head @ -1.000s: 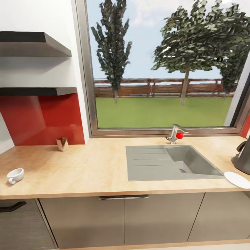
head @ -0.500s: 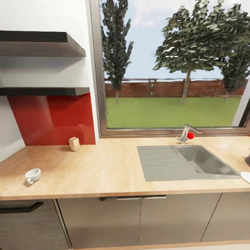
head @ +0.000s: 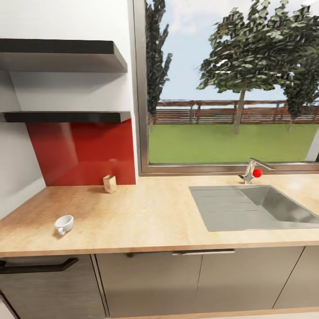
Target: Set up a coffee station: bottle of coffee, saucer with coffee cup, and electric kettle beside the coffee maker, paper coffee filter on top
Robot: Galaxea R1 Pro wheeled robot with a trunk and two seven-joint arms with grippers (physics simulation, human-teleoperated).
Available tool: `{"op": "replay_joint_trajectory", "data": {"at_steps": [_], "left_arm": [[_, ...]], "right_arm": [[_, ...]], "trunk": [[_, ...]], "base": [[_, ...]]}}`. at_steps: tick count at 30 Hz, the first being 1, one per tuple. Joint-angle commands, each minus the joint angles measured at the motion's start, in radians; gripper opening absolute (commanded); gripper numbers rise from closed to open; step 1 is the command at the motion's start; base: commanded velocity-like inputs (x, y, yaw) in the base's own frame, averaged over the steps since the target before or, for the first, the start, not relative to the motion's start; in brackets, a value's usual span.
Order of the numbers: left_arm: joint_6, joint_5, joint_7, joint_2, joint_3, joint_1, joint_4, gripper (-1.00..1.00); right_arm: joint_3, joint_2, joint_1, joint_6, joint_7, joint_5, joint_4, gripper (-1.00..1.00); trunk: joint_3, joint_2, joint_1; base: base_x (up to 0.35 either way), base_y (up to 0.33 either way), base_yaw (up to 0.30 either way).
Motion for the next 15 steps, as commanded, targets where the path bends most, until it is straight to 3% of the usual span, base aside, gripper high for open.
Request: {"op": "replay_joint_trajectory", "data": {"at_steps": [1, 15], "left_arm": [[0.003, 0.01, -0.009, 0.0, 0.0, 0.0, 0.0, 1.0], [0.003, 0.01, -0.006, -0.002, 0.0, 0.0, -0.001, 1.0]], "right_arm": [[-0.008, -0.001, -0.002, -0.003, 0.002, 0.008, 0.003, 1.0], [-0.008, 0.001, -0.002, 0.006, 0.005, 0.009, 0.003, 1.0]], "trunk": [[-0.001, -0.001, 0.0], [-0.001, -0.001, 0.0]], "base": [[0.0, 0.346, 0.0], [0.0, 0.346, 0.0]]}}
